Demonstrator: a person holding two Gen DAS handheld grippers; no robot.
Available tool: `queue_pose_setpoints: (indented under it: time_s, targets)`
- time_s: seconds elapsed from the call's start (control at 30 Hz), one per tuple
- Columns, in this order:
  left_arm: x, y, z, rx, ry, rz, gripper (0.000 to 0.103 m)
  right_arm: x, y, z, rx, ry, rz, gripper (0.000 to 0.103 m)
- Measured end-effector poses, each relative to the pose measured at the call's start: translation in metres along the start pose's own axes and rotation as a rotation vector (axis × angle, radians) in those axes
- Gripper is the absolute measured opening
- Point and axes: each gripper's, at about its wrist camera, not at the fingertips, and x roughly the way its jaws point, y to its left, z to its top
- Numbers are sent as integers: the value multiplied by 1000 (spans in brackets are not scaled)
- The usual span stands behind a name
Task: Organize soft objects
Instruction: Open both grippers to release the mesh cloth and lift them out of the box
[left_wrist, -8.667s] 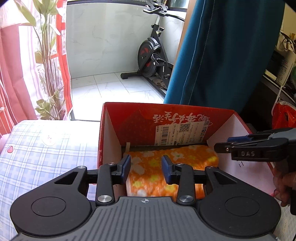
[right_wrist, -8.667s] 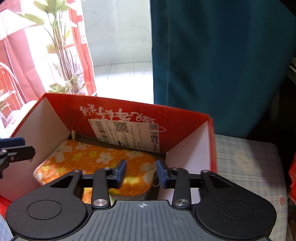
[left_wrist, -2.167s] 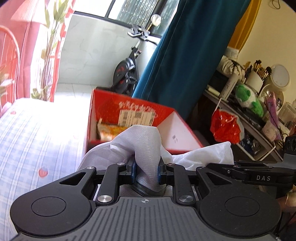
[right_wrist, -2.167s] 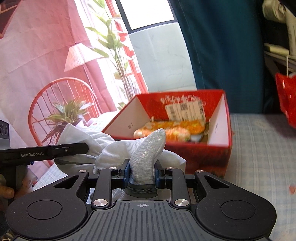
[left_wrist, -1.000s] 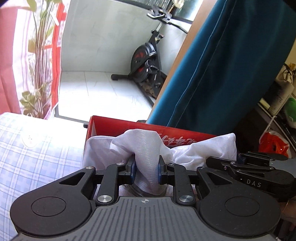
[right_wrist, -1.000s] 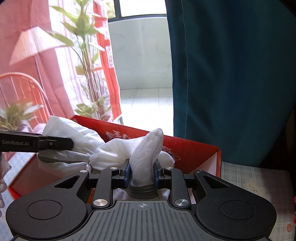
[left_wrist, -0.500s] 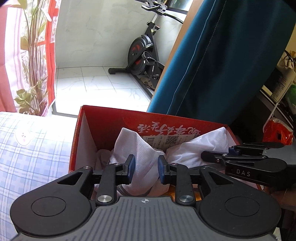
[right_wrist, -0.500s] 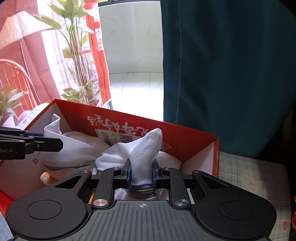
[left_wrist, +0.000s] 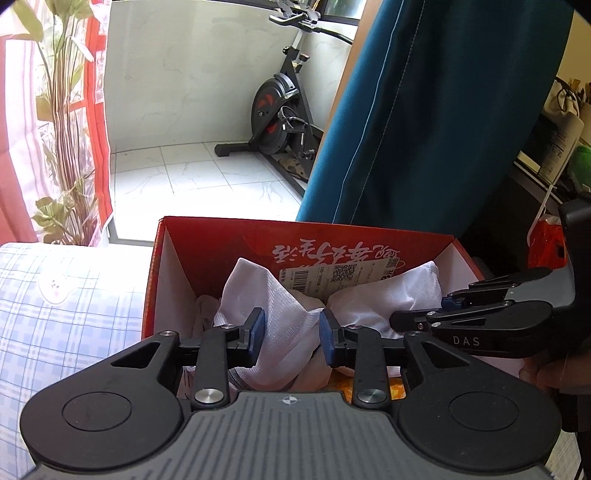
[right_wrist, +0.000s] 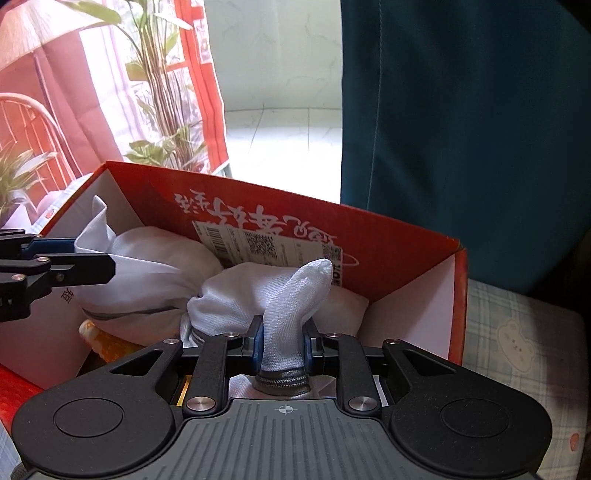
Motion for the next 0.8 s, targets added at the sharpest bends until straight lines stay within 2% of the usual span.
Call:
queue_pose_setpoints:
  time_s: [0.1, 0.23, 0.3, 0.43, 0.5, 0.57, 0.63, 0.73, 0.8]
  targets:
    - [1, -1, -1, 10, 0, 8, 35, 1, -2, 0, 10, -1, -1, 20]
    - [-6, 0, -1, 16, -17, 42, 43, -8, -5, -2, 35, -49, -9, 30]
    - [-14, 2, 1, 12, -32, 52, 50, -18, -8, -4, 53, -91, -15, 32]
    - [-30, 0, 3, 19, -55, 62, 53, -40, -11, -9, 64, -129, -21, 33]
    - [-40, -3, 1, 27, -65, 67, 57, -54, -10, -12, 59, -152, -22, 33]
    - [-51, -7, -2, 33, -73, 69, 59, -69, -8, -16, 57, -172, -18, 35]
    - [-61, -10, -6, 40, -80, 70, 61, -82, -5, -21, 51, -186, -17, 41]
    - [-76, -18, -14, 53, -92, 83, 72, -102, 2, -31, 44, -207, -13, 52]
    - [-86, -22, -21, 61, -101, 86, 88, -115, 8, -40, 49, -226, -15, 63]
